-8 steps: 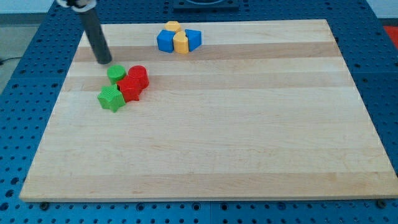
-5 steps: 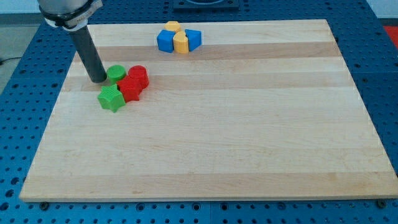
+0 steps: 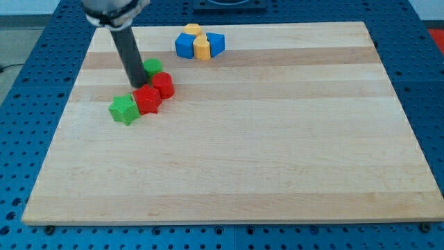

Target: Slide the green circle into the bottom side of the blue cube

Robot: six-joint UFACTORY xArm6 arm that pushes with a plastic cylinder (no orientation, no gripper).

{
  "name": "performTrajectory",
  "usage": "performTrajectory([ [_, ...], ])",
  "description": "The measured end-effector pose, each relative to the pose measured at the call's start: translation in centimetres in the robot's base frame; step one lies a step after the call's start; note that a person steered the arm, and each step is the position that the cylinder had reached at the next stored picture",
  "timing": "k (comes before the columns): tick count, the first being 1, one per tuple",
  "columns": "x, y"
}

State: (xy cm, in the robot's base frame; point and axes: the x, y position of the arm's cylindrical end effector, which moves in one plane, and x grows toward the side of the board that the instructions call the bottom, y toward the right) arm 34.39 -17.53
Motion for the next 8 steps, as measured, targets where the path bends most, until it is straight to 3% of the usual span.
performTrajectory([
  [6, -1.3, 6.7],
  [7, -0.4, 8.1],
  [8, 3.6, 10.8],
])
